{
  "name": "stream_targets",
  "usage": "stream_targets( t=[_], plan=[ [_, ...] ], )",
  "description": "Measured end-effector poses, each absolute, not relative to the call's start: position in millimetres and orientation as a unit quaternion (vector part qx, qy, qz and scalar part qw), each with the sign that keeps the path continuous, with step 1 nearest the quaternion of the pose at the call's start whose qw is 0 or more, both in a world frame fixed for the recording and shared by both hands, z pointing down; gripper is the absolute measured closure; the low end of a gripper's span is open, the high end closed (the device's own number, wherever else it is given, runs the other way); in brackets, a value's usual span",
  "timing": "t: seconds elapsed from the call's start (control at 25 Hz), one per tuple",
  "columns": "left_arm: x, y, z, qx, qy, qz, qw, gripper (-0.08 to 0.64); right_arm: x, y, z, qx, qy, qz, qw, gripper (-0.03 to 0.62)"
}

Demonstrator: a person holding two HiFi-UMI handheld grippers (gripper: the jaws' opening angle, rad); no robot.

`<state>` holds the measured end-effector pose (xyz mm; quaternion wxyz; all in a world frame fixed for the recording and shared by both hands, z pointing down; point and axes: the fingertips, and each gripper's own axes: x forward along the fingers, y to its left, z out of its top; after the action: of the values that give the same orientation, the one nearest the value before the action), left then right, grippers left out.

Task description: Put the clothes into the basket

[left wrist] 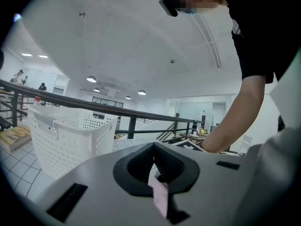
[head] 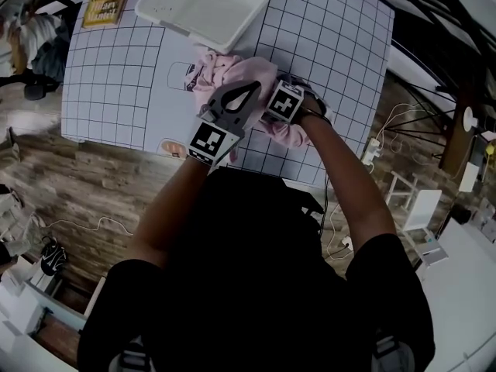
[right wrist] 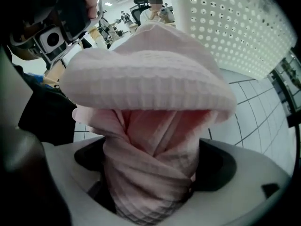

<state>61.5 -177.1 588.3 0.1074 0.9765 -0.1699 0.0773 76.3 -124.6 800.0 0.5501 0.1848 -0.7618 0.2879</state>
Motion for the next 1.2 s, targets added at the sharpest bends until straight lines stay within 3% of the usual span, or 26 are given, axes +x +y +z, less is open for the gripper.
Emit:
stream_targets(
  t=[0.08,0.2,0.44,1.2],
  plan=[
    [61,-178,588,0.976,-0.173,0.077,0.107,0.557,75,-123,800,0.188,-0.756,0.286,0.558,0.053],
    [59,-178,587,0.975,-0.178,0.078,0.105,0.557,72,-120,799,0.185,-0.751,0.285,0.566,0.158],
    [50,-174,583,0.974,-0.190,0.082,0.097,0.557,71,-119,793,0.195,-0.752,0.289,0.560,0.253],
    [-5,-152,514,0.970,-0.230,0.059,0.051,0.557,57,-98,685,0.254,-0.775,0.260,0.517,0.287]
  ],
)
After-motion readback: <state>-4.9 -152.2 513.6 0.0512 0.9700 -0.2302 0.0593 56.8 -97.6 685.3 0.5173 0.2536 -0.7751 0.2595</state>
